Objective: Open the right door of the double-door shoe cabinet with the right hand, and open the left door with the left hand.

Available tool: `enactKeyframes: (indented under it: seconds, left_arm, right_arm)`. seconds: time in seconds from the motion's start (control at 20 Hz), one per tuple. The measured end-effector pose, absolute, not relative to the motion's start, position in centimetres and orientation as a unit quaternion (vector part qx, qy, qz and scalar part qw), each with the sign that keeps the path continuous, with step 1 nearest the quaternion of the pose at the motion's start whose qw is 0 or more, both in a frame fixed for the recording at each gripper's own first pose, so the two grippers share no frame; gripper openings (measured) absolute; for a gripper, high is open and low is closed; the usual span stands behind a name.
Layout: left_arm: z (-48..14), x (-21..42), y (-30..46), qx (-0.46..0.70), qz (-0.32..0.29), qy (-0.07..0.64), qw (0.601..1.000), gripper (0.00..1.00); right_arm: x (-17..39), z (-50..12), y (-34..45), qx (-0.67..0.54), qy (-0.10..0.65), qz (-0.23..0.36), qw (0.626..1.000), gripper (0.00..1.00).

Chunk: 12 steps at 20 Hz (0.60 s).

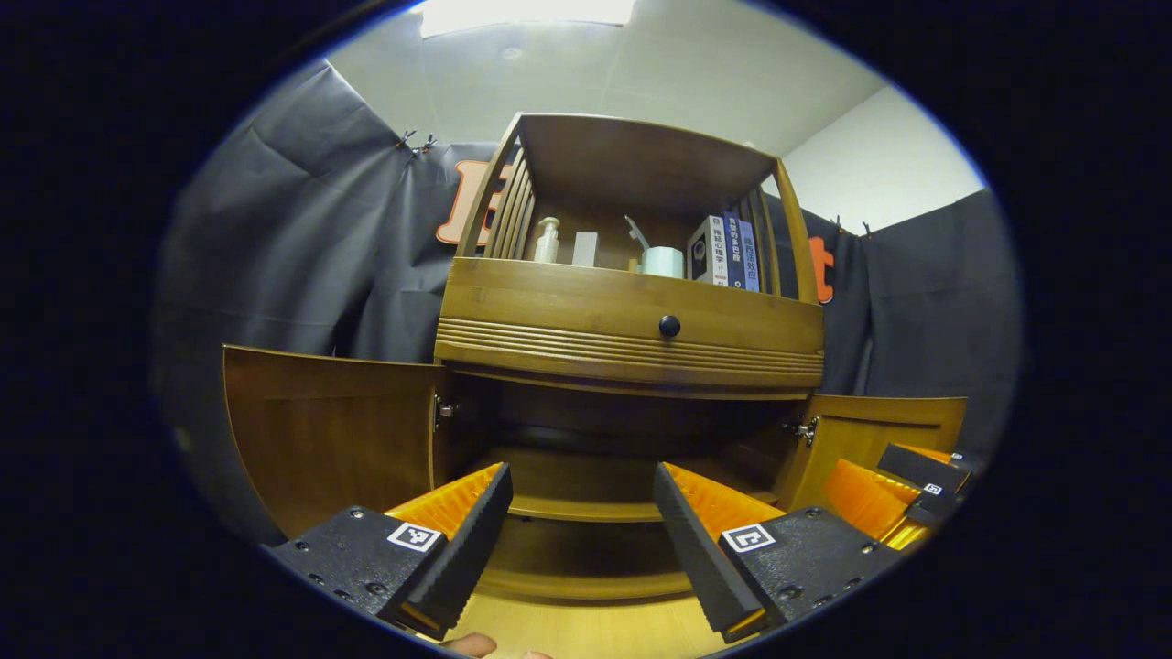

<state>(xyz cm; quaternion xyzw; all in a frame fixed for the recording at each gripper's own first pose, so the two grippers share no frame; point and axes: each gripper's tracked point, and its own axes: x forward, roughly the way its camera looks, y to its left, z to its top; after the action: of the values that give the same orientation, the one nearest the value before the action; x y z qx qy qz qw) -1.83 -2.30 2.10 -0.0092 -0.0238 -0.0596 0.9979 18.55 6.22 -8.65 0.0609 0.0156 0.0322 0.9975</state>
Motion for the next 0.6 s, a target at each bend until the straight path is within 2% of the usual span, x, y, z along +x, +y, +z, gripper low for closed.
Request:
enactKeyframes:
  seconds: [0.05,0.15,0.2,0.25,0.3,0.4,0.45,0.55,0.6]
  left_arm:
    - [2.0,-1.8,-2.1,-0.005,-0.058,-0.021,0.998,0.95]
    - [1.6,-1.8,-2.4,-0.007,-0.068,-0.014,0.998,0.95]
    - [1.3,-1.8,-2.6,-0.010,-0.076,-0.010,0.997,0.96]
    - [1.1,-1.9,-2.6,-0.013,-0.081,-0.006,0.997,0.92]
    - [0.9,-1.8,-2.6,-0.014,-0.086,-0.002,0.996,0.96]
    - [0.9,-0.9,-3.3,-0.013,-0.093,0.002,0.996,0.92]
    - [0.9,-0.9,-2.9,-0.010,-0.095,0.002,0.995,0.96]
    - [0.9,-0.8,-2.2,-0.007,-0.097,0.001,0.995,0.96]
    - [1.0,-0.7,-1.9,-0.006,-0.099,0.001,0.995,0.96]
  right_arm:
    - [18.5,-8.7,6.0,0.054,0.015,0.031,0.998,1.00]
    - [18.3,-8.8,5.6,0.046,0.016,0.025,0.998,1.00]
    - [18.3,-8.9,5.5,0.047,0.018,0.021,0.999,0.96]
    - [18.3,-9.0,5.5,0.050,0.020,0.016,0.998,0.96]
    - [18.2,-9.0,5.5,0.053,0.022,0.011,0.998,1.00]
    - [18.2,-9.1,5.5,0.058,0.025,0.003,0.998,0.96]
    - [18.2,-9.1,5.5,0.059,0.026,-0.001,0.998,1.00]
    - [18.1,-9.1,5.5,0.057,0.025,-0.008,0.998,0.96]
    - [18.0,-9.0,5.4,0.055,0.023,-0.012,0.998,1.00]
